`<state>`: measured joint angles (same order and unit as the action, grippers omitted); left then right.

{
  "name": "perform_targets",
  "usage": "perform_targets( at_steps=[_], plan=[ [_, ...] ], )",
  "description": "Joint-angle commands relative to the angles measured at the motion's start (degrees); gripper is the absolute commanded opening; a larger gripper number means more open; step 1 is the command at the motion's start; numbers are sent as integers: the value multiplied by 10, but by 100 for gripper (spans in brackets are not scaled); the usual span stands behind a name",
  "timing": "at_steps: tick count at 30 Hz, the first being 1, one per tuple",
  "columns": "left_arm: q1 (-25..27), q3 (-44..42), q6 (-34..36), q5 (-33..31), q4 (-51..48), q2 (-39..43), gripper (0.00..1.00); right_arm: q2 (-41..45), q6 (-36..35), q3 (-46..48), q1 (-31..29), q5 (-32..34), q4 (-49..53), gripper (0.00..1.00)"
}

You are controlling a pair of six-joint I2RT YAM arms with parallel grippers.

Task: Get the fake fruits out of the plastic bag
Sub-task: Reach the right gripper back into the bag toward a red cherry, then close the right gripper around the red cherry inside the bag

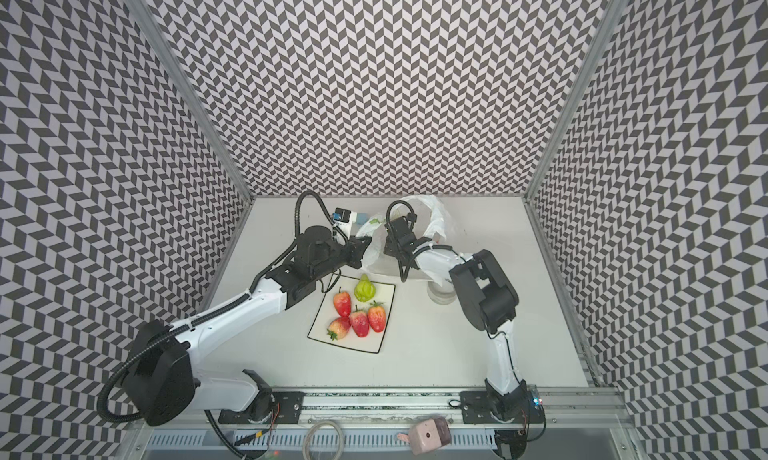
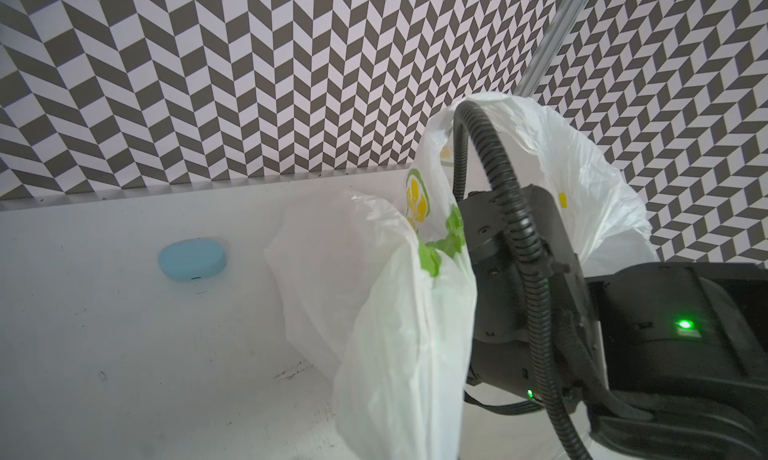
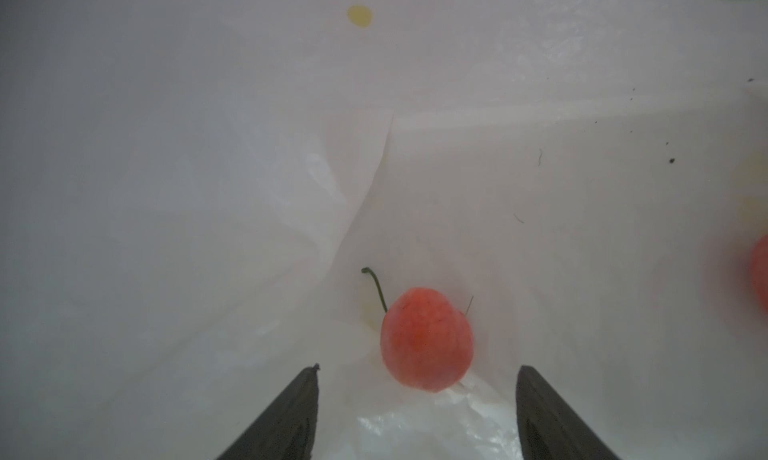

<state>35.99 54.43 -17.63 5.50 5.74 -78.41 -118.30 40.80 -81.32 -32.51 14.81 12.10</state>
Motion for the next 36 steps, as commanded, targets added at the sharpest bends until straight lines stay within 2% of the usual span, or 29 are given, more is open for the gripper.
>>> perform_targets(
  at_steps=[1, 9, 17, 23, 36],
  plan=[
    [3, 4, 5, 6, 4, -3, 0, -24, 29, -19, 8, 23, -30, 72],
    [4, 7, 8, 8, 2, -1, 0, -72, 17, -56, 11, 5, -37, 69],
    [3, 0, 6, 6, 4, 5, 0, -72, -3, -56, 11, -6, -26, 53],
    [3, 0, 5, 2, 7, 6, 0, -13, -24, -13, 11, -10, -47, 37],
    [3, 0, -3, -11, 15, 1, 0, 185, -56, 131, 8, -71, -98, 35]
  ],
)
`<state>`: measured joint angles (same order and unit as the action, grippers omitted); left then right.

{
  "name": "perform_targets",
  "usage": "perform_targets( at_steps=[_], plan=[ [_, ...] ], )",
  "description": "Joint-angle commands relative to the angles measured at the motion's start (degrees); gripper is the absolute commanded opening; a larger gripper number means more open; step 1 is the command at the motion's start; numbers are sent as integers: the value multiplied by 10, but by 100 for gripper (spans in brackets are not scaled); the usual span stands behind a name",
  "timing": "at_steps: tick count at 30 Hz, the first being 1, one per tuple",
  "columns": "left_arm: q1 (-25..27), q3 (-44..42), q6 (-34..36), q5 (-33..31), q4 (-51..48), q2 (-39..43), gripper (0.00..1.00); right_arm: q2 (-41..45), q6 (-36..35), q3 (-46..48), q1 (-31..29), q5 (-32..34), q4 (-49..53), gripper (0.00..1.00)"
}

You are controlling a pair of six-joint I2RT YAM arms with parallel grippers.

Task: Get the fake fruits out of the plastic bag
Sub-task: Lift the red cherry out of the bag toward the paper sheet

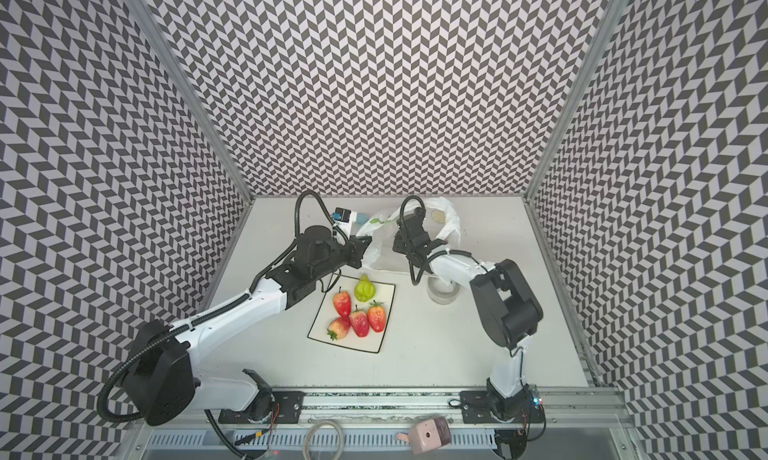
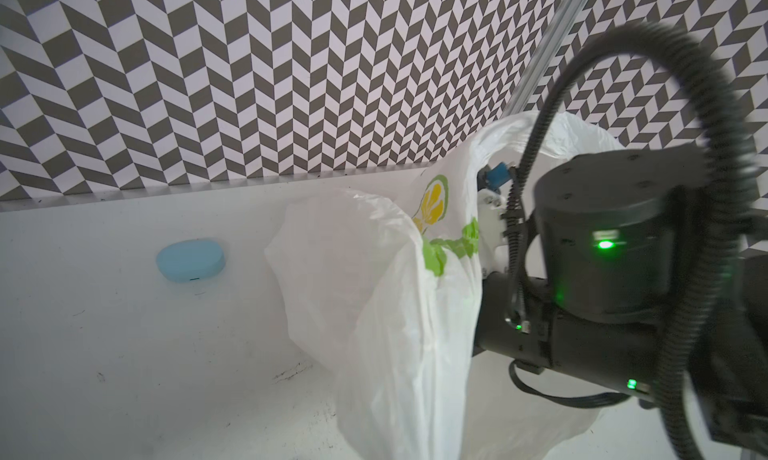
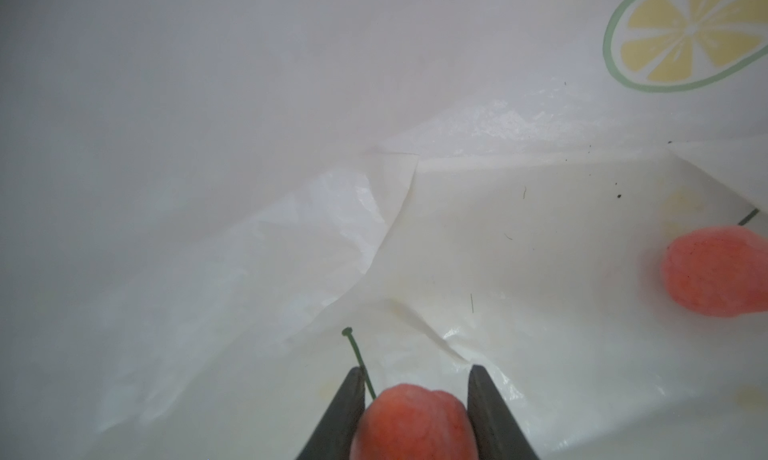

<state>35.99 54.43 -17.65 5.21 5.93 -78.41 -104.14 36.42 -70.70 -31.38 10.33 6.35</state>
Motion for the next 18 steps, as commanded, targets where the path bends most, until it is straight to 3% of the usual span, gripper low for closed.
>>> perform_targets(
  at_steps=[1, 8, 18],
  plan=[
    [3, 0, -3, -7, 15, 0, 0, 62, -18, 38, -4, -37, -48, 35],
    [3, 6, -7, -10, 19, -8, 0, 174, -45, 98, -8, -87, -43, 34],
    [2, 16, -16, -17, 18, -21, 0, 308, -117, 111, -19, -120, 33, 33]
  ],
)
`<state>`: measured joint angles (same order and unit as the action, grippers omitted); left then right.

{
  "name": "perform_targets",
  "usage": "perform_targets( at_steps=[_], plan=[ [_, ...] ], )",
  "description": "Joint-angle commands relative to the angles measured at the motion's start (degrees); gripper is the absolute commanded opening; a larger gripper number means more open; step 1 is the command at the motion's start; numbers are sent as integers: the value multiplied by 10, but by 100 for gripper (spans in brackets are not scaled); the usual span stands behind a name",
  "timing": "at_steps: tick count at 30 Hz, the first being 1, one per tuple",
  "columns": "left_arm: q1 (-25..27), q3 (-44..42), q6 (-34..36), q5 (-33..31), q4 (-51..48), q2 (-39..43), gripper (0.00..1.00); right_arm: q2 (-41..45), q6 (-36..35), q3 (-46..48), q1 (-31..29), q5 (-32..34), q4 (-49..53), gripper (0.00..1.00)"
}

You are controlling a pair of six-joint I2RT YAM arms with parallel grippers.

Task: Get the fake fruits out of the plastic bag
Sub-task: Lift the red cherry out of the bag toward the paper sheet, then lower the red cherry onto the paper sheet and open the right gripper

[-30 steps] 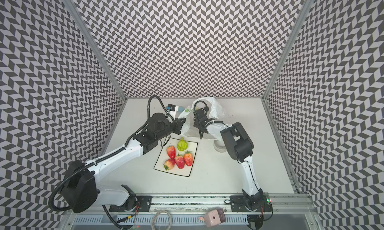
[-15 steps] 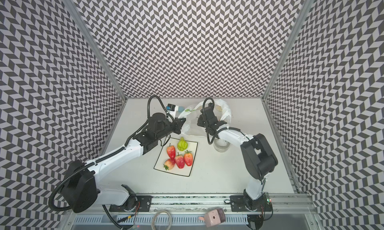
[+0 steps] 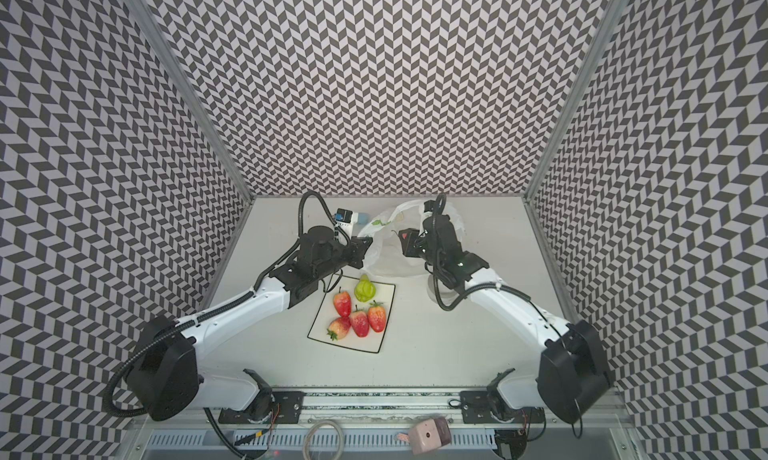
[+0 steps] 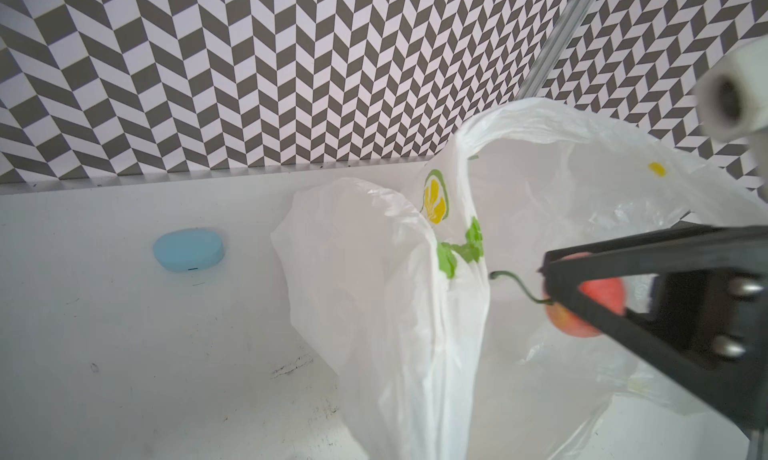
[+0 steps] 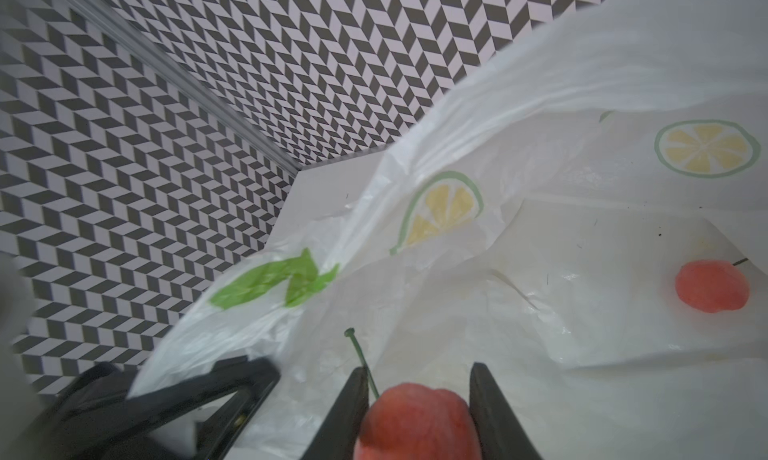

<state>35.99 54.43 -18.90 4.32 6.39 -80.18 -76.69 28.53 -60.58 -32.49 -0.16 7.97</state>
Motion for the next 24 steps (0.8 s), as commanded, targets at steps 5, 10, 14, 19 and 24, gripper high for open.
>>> perform_targets(
  at_steps=[5, 10, 14, 19, 24],
  plan=[
    [0, 18, 0, -15, 13, -5, 0, 99, -103, 36, -44, -40, 35, 33],
    [-4, 19, 1, -16, 12, -5, 0, 159, -181, 88, -147, -33, 42, 33],
    [-7, 19, 2, -15, 13, -5, 0, 165, -224, 140, -234, -9, 20, 33],
    [-8, 20, 3, -13, 13, -4, 0, 112, -231, 168, -266, -5, -65, 34],
    [-8, 21, 4, -14, 7, 0, 0, 22, -208, 160, -267, 23, -138, 34]
  ],
)
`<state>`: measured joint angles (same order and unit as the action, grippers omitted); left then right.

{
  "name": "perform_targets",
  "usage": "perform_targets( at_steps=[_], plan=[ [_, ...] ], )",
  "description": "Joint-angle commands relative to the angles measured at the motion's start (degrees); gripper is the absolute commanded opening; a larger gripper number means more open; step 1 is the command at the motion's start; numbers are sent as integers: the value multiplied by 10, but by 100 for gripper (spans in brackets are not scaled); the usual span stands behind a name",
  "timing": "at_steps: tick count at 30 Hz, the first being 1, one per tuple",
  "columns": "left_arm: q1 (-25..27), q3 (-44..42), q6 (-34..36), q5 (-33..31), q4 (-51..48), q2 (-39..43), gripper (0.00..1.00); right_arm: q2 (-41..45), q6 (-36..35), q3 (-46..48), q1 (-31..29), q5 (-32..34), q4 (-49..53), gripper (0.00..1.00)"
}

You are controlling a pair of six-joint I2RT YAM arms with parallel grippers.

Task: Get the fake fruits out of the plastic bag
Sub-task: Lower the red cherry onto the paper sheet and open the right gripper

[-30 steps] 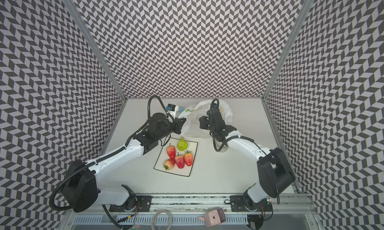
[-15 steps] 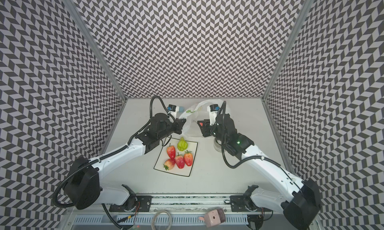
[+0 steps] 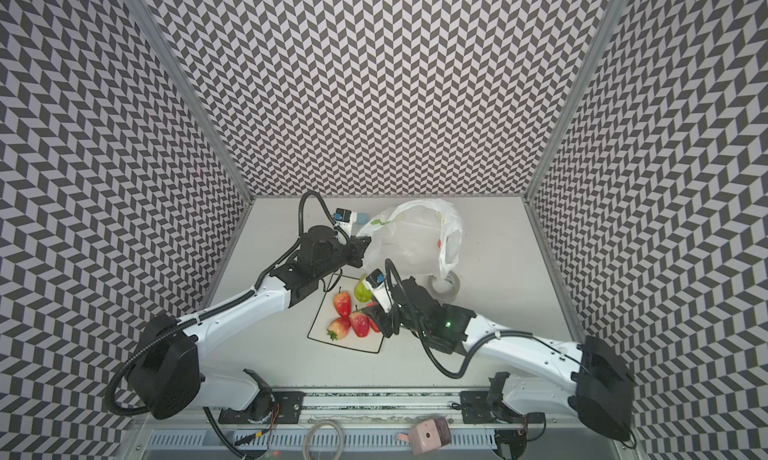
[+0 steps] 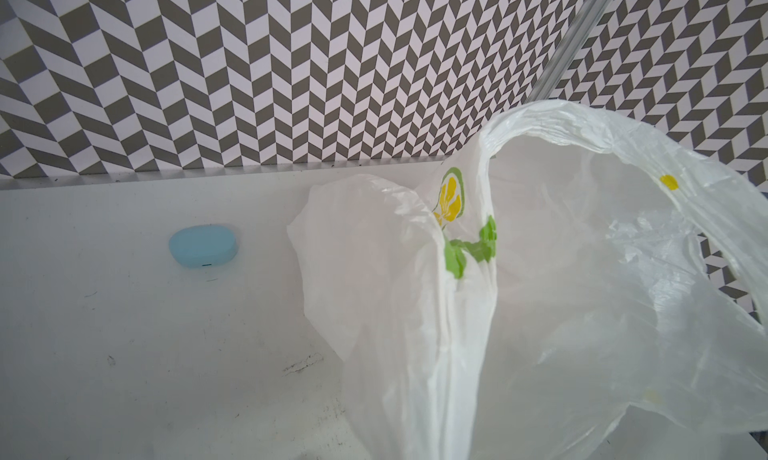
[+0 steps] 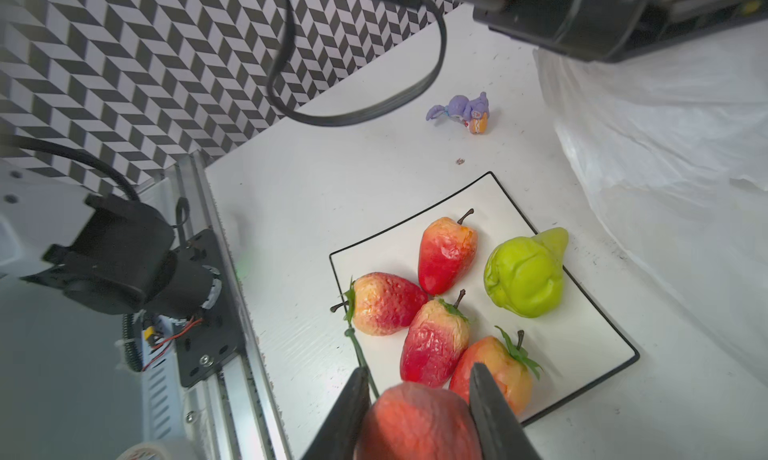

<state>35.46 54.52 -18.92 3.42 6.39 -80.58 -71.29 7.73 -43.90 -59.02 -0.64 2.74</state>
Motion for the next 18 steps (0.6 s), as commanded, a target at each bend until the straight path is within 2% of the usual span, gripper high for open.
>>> perform_targets(
  at_steps=[1, 10, 14, 18],
  plan=[
    [-2, 20, 4, -4, 7, 4, 0, -55, -2, -15, -2, 32, -94, 34],
    [-3, 12, 5, -10, 0, 19, 0, -184, 28, -31, -1, 127, -186, 34],
    [-3, 8, 5, -11, -1, 22, 0, -219, 32, -37, 0, 139, -195, 36],
    [-3, 11, 7, -11, -2, 22, 0, -236, 34, -43, 0, 153, -195, 48]
  ],
)
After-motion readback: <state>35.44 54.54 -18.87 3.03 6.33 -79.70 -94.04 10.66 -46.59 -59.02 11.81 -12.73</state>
